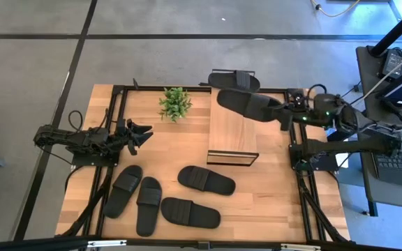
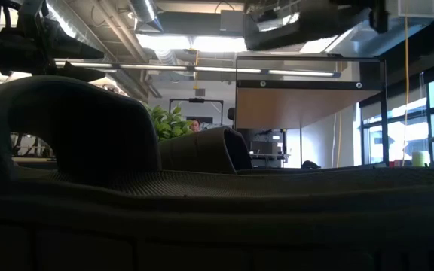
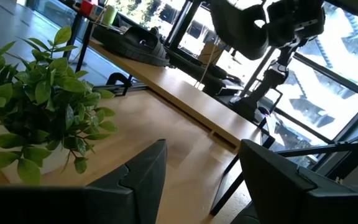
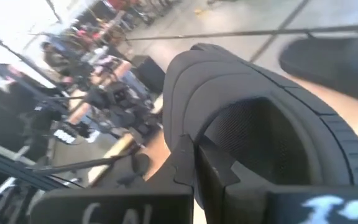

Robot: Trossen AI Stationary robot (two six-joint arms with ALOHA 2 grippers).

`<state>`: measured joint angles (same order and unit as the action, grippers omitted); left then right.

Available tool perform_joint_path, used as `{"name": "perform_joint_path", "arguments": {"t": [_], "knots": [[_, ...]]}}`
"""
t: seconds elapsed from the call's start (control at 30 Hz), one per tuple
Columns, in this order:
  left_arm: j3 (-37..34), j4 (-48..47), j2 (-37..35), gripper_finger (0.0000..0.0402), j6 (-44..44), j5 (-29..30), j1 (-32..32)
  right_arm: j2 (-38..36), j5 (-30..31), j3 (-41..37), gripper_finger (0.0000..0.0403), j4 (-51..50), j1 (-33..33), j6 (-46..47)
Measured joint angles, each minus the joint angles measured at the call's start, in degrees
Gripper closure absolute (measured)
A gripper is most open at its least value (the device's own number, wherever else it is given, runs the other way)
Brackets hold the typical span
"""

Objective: Pick and place slides into the shelf
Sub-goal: Put the black slide on the shelf

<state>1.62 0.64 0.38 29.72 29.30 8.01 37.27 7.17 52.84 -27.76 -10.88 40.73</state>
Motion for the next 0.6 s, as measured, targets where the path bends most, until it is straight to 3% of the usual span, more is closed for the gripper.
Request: {"name": "perform_joint_path", "arguments": {"t": [0.4, 0.6], "knots": [[-0.01, -0.02, 0.0, 0.0207, 1.56, -2.01, 0.02, 7.66, -31.84, 0.02, 0.0397, 6.23, -23.08, -1.23], [0.0, -0.02, 0.0, 0.0207, 1.68, -2.01, 0.02, 11.94, -43.2, 0.04, 0.0397, 6.88, -32.31, -2.49]]}}
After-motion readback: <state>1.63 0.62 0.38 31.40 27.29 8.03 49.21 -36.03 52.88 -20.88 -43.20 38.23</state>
